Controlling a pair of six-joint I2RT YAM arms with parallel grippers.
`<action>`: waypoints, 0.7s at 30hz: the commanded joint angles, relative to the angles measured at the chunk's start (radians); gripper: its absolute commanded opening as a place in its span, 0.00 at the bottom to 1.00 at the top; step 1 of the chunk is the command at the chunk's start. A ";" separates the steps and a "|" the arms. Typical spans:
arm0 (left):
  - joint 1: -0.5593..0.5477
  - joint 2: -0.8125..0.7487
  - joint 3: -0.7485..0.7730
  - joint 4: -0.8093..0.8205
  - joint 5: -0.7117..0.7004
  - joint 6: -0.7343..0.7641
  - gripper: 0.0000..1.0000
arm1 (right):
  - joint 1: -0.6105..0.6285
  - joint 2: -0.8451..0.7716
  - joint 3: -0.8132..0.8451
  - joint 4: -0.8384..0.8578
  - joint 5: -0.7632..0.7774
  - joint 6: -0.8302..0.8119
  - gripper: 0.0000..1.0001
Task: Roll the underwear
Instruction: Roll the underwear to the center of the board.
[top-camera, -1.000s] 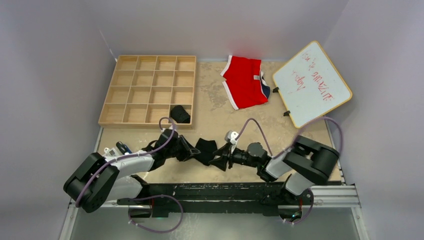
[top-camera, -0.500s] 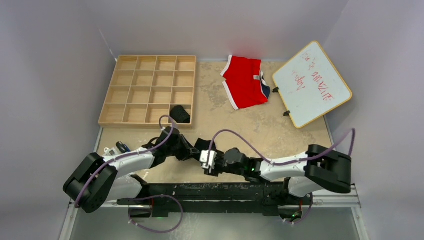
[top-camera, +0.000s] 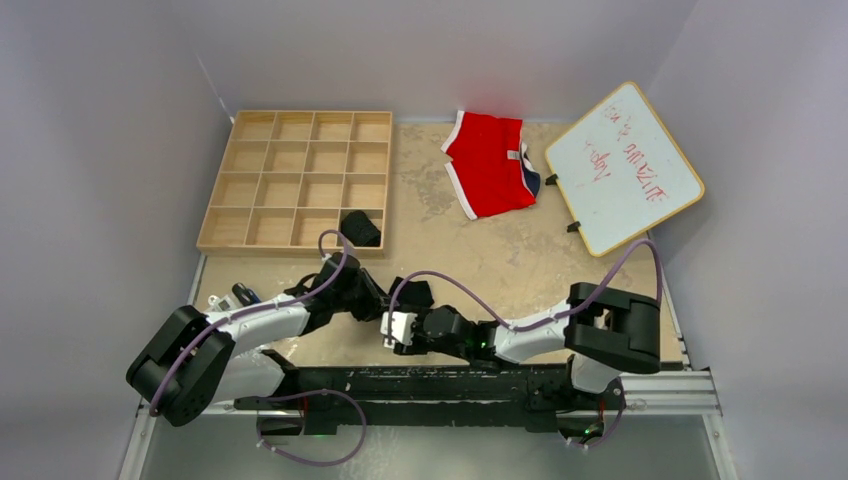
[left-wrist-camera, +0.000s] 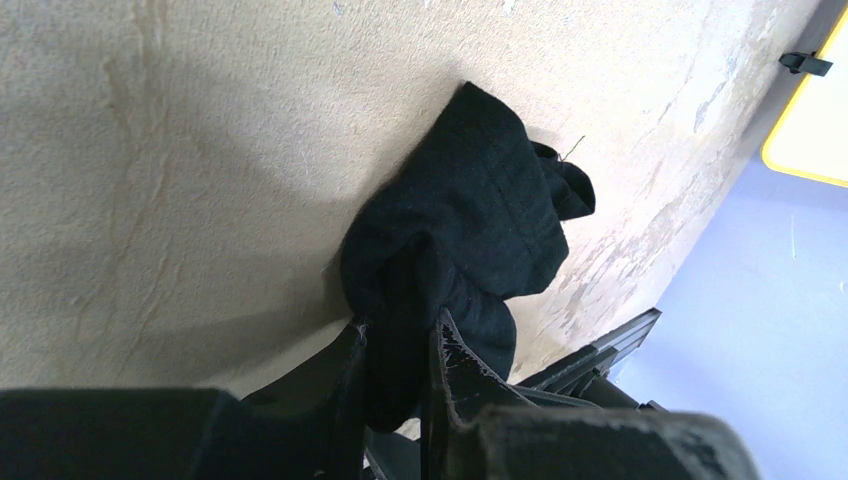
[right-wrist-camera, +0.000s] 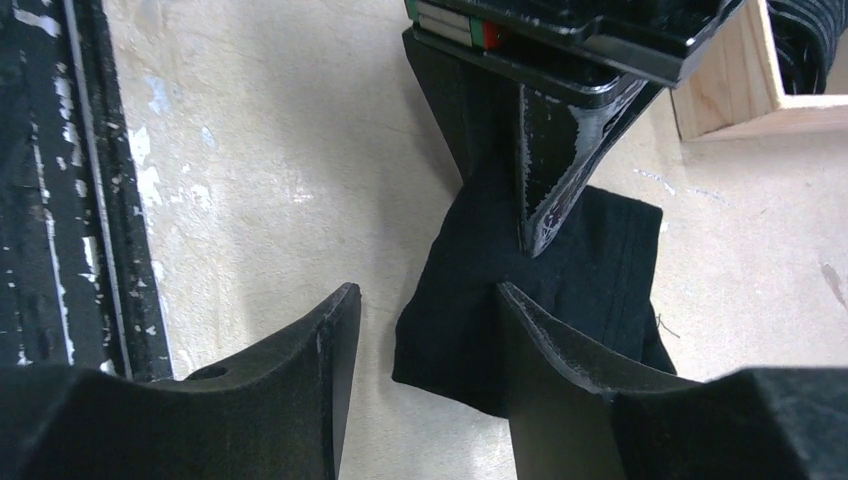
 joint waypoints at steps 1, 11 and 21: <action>0.006 0.003 0.006 -0.079 -0.024 0.036 0.00 | 0.002 0.042 0.019 -0.035 0.096 0.014 0.52; 0.006 -0.017 0.009 -0.106 -0.026 0.046 0.00 | 0.001 0.104 0.040 -0.067 0.102 0.093 0.12; 0.029 -0.083 -0.004 -0.138 -0.040 0.050 0.20 | -0.124 0.048 -0.059 0.045 -0.198 0.311 0.00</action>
